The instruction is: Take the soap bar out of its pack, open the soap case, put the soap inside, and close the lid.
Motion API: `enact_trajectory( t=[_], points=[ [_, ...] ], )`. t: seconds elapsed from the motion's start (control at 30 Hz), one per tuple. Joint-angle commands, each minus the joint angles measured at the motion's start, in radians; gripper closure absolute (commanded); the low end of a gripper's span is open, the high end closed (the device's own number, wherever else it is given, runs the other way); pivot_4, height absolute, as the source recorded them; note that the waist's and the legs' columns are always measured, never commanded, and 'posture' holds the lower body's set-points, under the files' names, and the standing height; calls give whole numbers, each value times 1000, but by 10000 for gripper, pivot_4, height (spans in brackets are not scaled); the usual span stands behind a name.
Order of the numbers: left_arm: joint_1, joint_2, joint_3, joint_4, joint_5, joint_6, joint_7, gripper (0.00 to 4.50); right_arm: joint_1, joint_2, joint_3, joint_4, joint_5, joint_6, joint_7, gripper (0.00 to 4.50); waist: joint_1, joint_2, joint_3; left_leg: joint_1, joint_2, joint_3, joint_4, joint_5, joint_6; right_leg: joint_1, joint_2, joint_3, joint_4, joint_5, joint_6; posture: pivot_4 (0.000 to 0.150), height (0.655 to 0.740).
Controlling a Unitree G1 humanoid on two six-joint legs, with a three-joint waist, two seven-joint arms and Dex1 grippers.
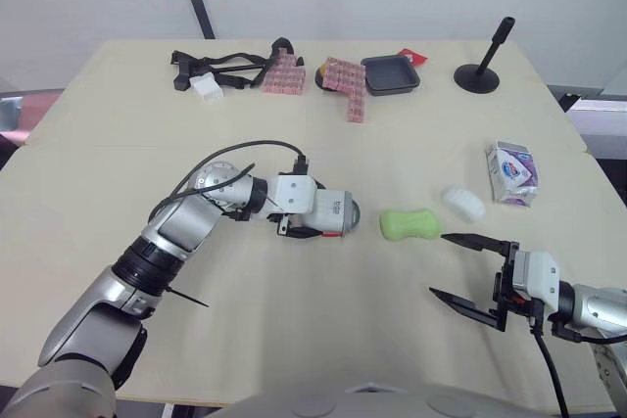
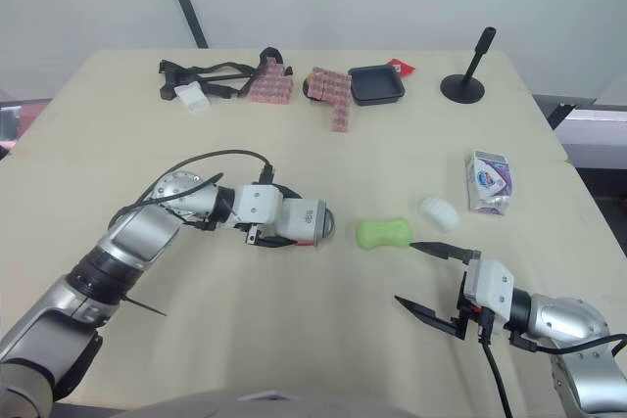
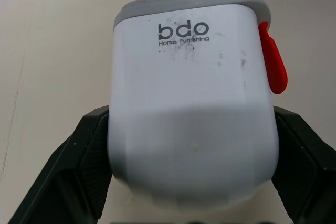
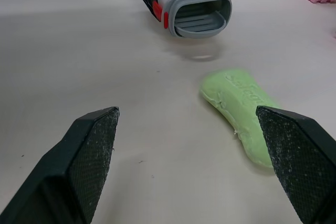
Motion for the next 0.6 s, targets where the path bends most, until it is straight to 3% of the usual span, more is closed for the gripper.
enact_trajectory(
  t=[0.03, 0.6],
  points=[
    [-30, 2, 2, -32, 8, 3, -14, 10251, 4, 4, -3, -18, 15, -17, -4, 172, 0, 0, 0, 0, 0, 0, 0, 0, 0, 0, 0, 0, 0, 0, 0, 1500, 7400],
    [-116, 12, -59, -97, 73, 193, -89, 10251, 0, 13, 5, 8, 9, -46, -8, 172, 1, 0, 0, 0, 0, 0, 0, 0, 0, 0, 0, 0, 0, 0, 0, 1500, 7400]
  ],
)
